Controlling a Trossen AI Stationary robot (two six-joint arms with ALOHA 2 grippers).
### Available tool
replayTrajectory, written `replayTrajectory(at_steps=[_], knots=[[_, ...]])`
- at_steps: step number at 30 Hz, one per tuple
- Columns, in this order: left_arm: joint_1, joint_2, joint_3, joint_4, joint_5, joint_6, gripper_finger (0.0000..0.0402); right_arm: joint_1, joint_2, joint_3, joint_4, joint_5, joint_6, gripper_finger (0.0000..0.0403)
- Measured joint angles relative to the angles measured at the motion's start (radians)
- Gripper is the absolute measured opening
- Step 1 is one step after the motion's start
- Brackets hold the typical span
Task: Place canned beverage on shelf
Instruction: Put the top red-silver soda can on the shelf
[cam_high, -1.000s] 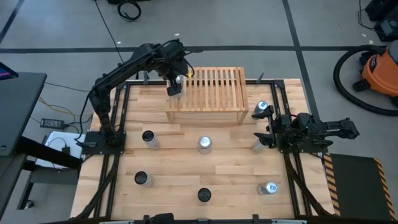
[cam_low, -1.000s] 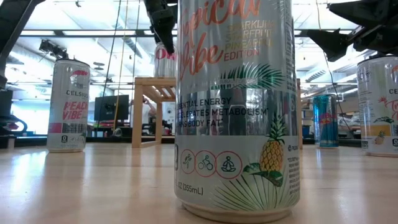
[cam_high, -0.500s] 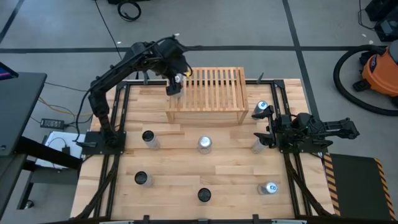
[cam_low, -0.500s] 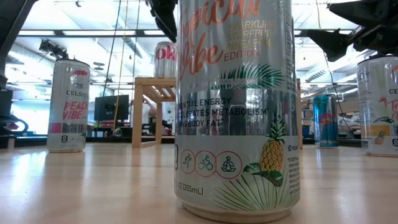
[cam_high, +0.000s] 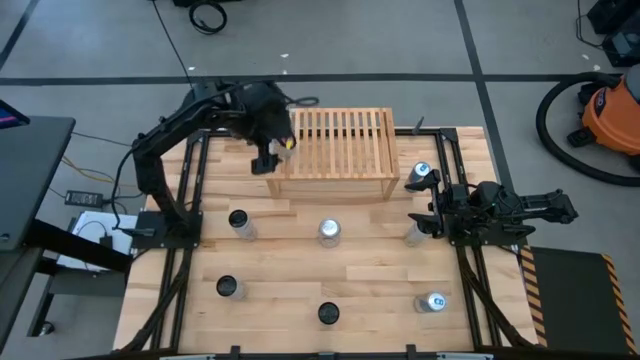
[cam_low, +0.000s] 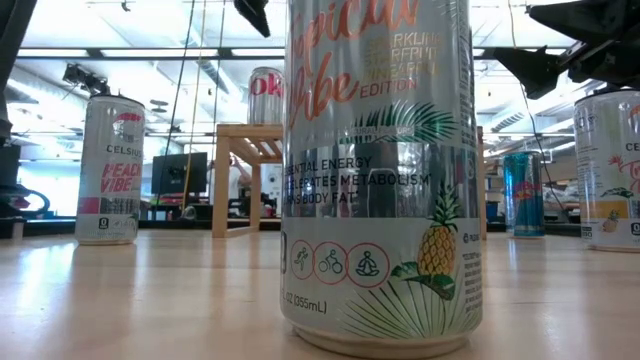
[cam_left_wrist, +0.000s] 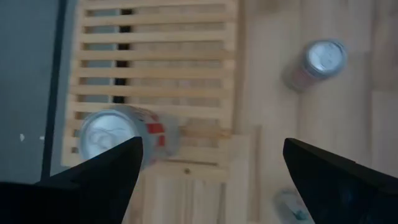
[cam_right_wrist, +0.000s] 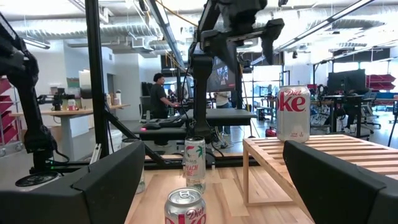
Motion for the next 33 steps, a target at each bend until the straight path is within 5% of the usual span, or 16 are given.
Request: replayTrajectory(at_steps=[10,17,22,33], knots=[[-0.053,0.011,-0.014,0.004,0.0,-0.012,0.0375,0.0,0.0,0.0,0.0,0.0,0.0,0.0393],[-0.039,0.01,-0.014,0.004,0.006,-0.037,0.0319,0.0,0.0,0.0,0.0,0.0,0.0,0.0393],[-0.008,0.01,-0.014,0.004,0.136,-0.06,0.0273,0.0,0.0,0.0,0.0,0.0,0.0,0.0393],[0.027,0.069,-0.014,0.02,0.142,-0.06,0.0195,0.0,0.0,0.0,0.0,0.0,0.0,0.0393]])
